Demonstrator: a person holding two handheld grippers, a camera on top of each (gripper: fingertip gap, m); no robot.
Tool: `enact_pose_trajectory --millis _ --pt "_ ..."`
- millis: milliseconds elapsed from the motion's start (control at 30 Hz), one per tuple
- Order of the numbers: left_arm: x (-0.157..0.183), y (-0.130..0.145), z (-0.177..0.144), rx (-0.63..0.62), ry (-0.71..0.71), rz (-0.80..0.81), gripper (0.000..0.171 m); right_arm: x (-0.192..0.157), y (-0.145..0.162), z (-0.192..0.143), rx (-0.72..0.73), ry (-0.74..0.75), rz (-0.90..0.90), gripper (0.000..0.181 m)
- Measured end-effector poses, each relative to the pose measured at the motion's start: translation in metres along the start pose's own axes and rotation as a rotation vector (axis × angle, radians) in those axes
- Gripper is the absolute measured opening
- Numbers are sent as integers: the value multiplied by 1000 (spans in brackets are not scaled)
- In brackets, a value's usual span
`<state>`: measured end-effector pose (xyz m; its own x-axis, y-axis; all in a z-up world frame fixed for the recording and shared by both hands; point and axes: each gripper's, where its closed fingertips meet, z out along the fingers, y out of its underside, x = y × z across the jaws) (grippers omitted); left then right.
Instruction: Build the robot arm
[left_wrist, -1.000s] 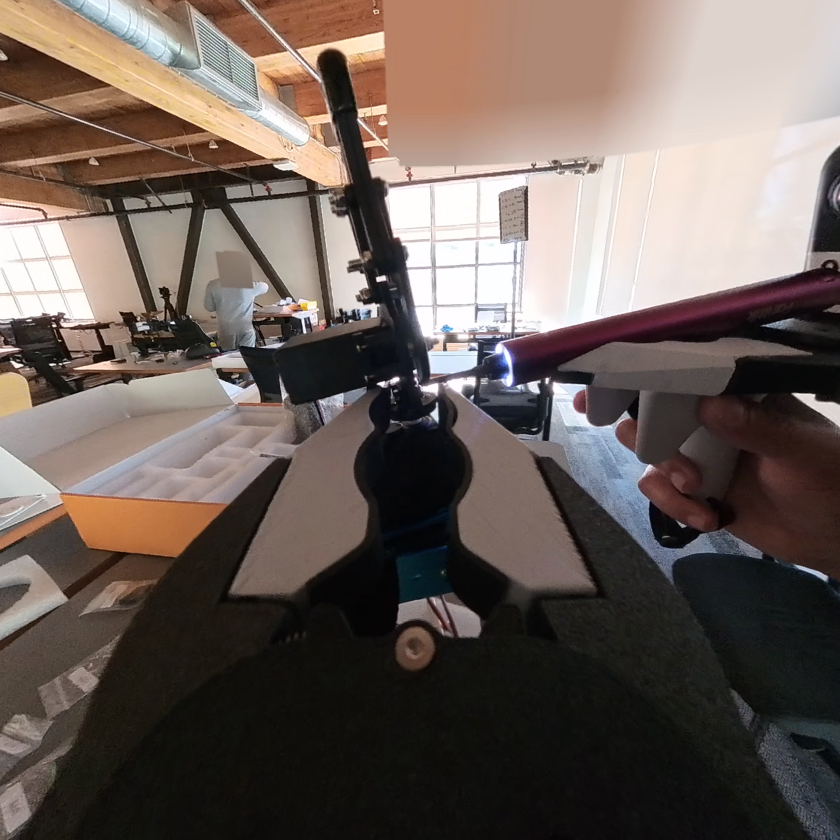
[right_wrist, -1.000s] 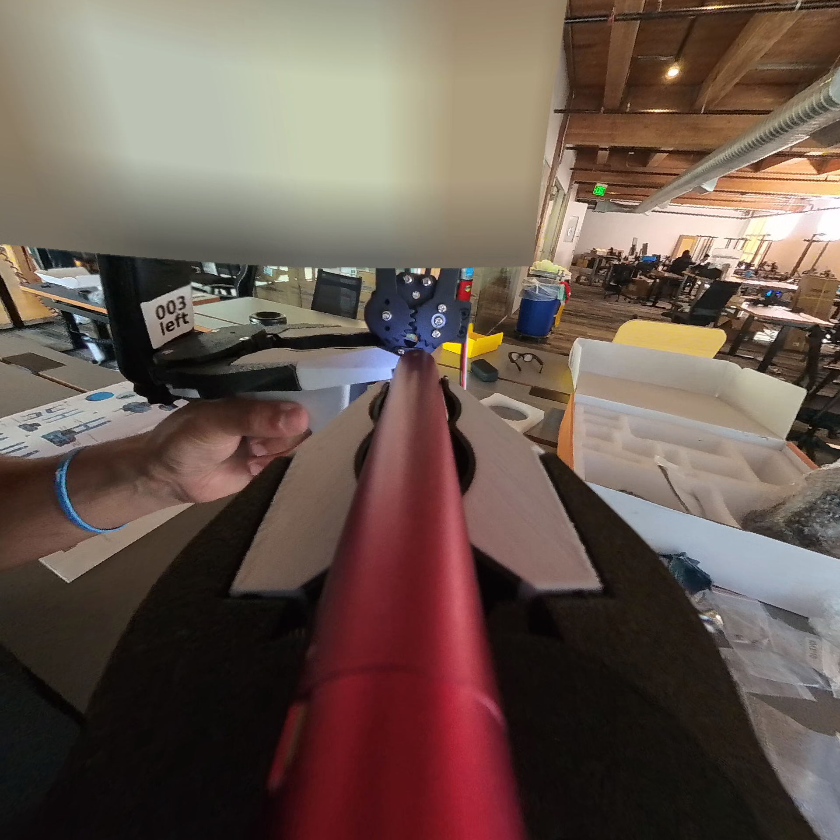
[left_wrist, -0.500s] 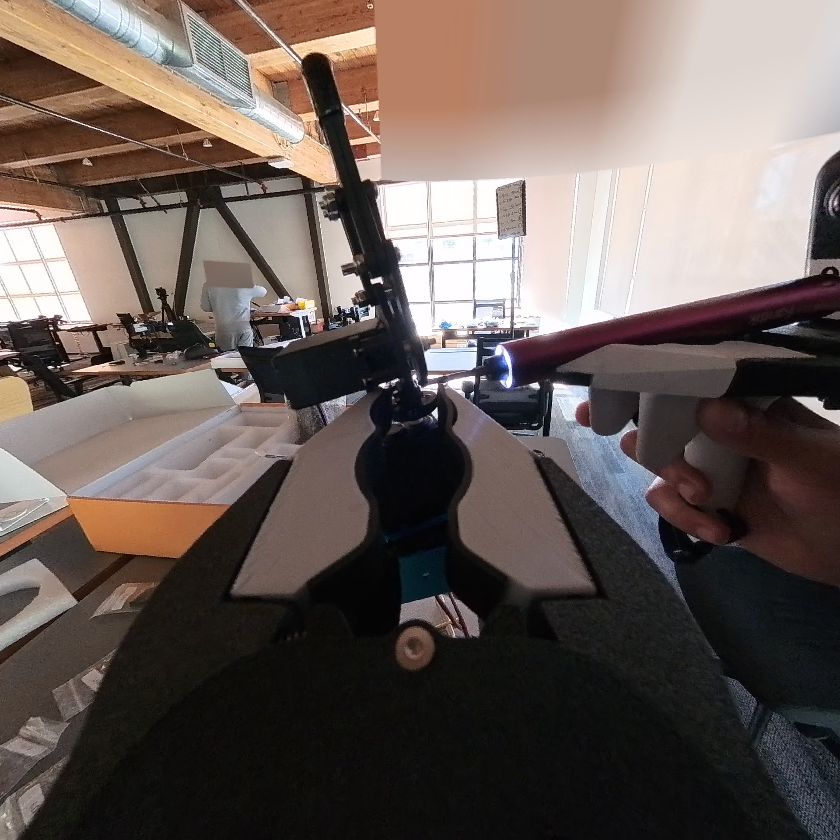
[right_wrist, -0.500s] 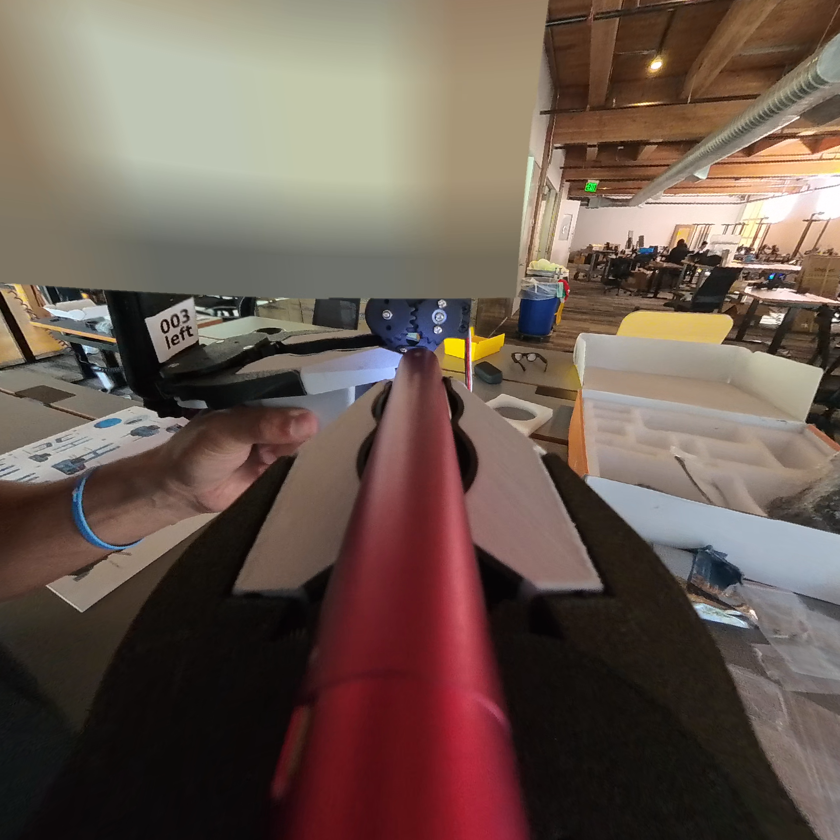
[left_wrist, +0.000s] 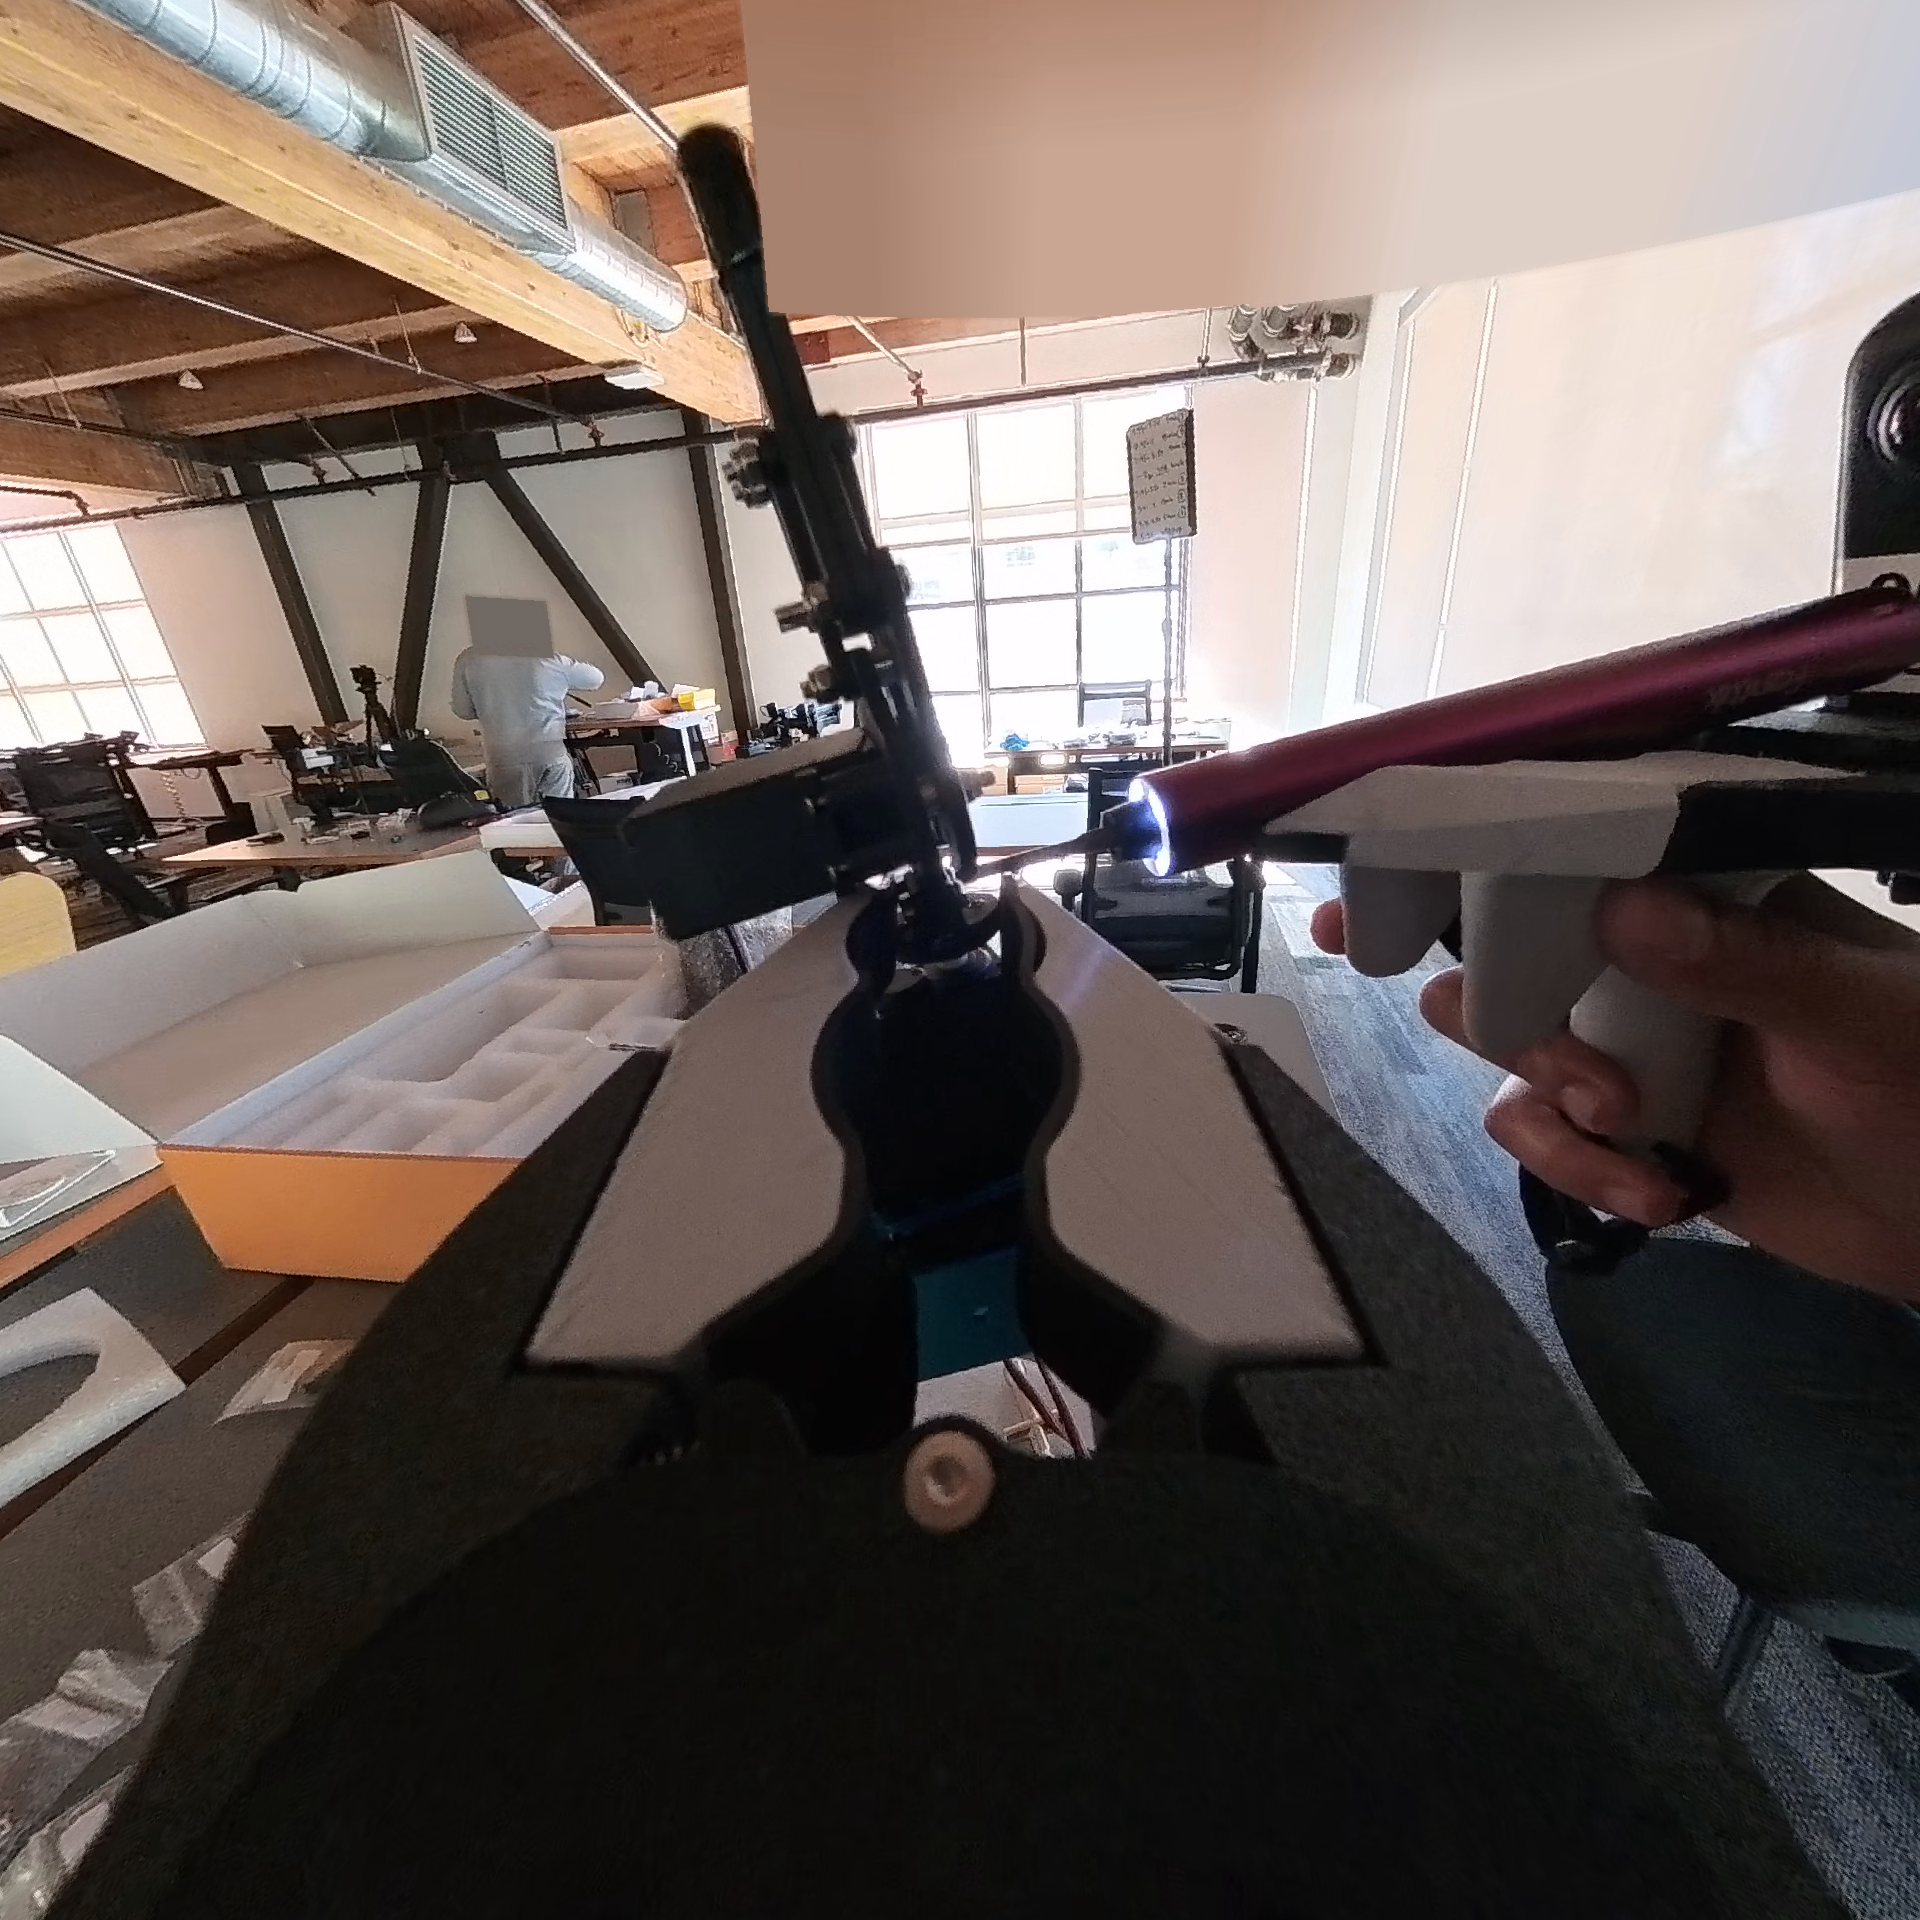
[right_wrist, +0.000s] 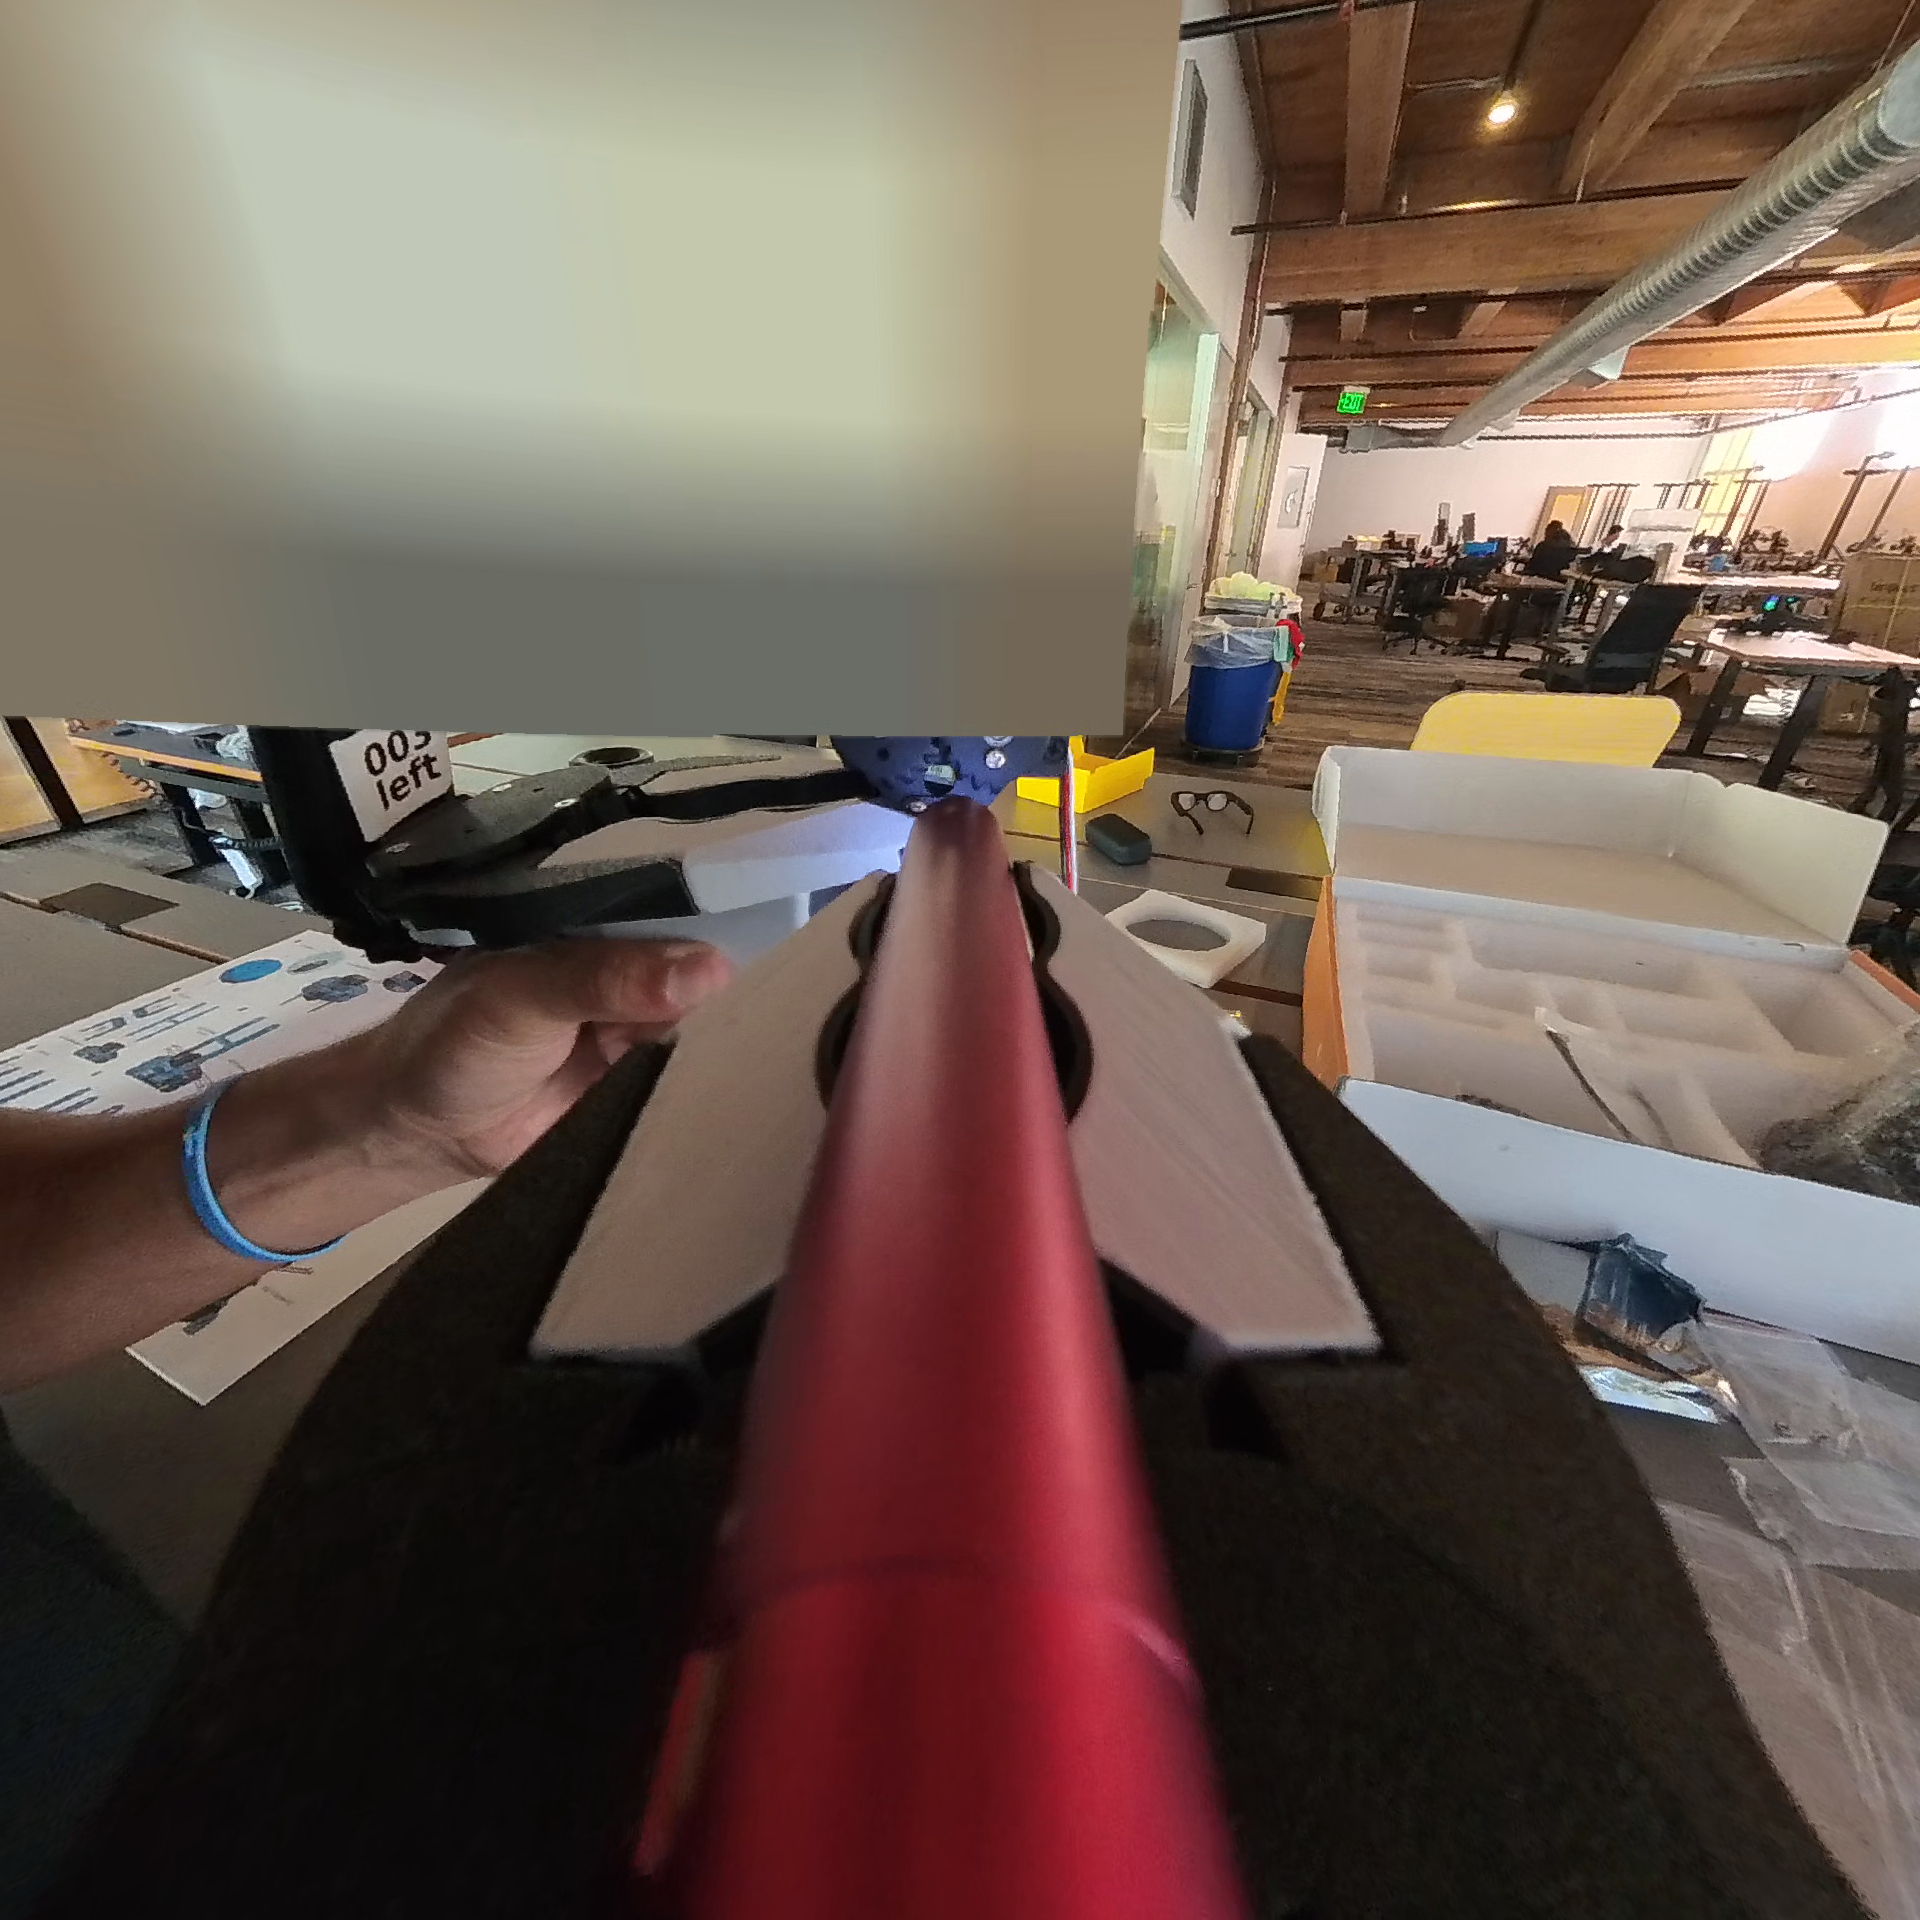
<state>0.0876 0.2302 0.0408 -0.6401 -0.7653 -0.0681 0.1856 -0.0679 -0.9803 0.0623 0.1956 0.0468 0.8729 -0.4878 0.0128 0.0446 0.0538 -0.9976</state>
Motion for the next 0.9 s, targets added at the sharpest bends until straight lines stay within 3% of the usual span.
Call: enact_pose_trajectory --millis 167,200,267,300,433,567,900 --pt "0 -1 -1 16 -20 -18 16 -1 1 1 -1 6 -24 22" --pt "-2 -1 -1 25 -29 -36 16 -2 2 3 5 8 -4 28" --pt "-4 -1 -2 36 -38 -55 16 -2 2 5 8 7 3 22" --pt "-4 -2 -2 34 -39 -43 16 -3 2 5 7 7 2 28" --pt "-4 -2 -3 36 -40 -47 16 -3 1 6 7 11 10 22" --pt "-3 -2 -2 23 -39 -13 16 -3 1 5 -11 7 -6 28" --pt "-3 -2 -4 14 -29 43 16 -4 0 5 -26 -5 -31 21"
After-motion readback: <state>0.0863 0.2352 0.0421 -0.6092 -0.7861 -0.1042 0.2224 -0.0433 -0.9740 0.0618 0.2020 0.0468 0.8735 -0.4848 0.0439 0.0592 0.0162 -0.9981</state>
